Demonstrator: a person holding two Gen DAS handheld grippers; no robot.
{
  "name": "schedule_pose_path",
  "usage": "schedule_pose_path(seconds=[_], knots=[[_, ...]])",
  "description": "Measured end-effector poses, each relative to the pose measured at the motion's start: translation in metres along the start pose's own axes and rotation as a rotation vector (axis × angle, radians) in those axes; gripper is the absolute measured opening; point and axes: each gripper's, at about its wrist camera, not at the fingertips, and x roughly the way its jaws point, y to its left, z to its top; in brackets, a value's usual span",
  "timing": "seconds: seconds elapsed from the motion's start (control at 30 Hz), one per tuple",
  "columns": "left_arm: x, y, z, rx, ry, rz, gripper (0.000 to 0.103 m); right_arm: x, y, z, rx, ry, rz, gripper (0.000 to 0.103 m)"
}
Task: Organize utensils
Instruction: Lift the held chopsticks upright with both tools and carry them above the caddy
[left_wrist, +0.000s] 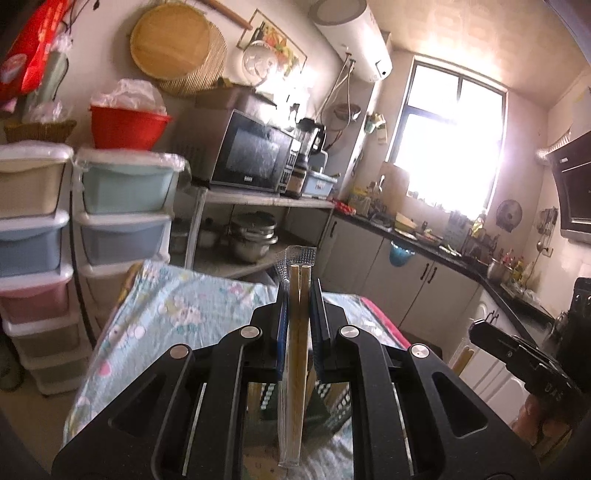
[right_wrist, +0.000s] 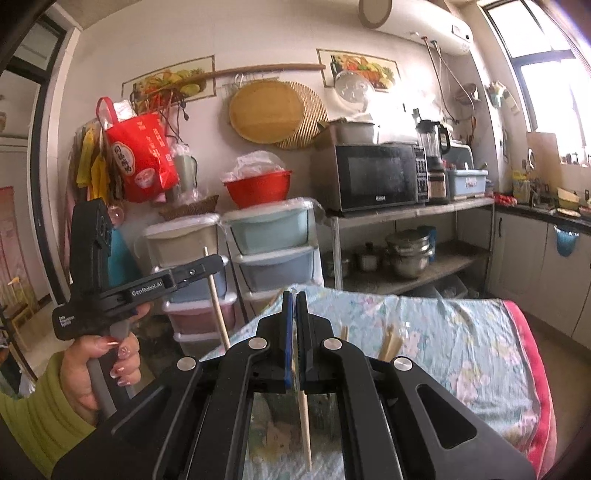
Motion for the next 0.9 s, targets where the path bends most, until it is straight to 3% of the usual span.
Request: schedule_pose_path(seconds=[0.47, 0.9], knots=[[0.015, -0.006, 0.028, 0.029, -0.064, 0.039, 0.007, 0.014, 0.004, 0.049, -0.034, -0.088, -0.011, 0.002], [0.041, 0.003, 0.018, 0.018, -0.075, 0.108, 0.007, 0.046, -0.023, 0.056, -0.002, -0.084, -0.068, 0.002]])
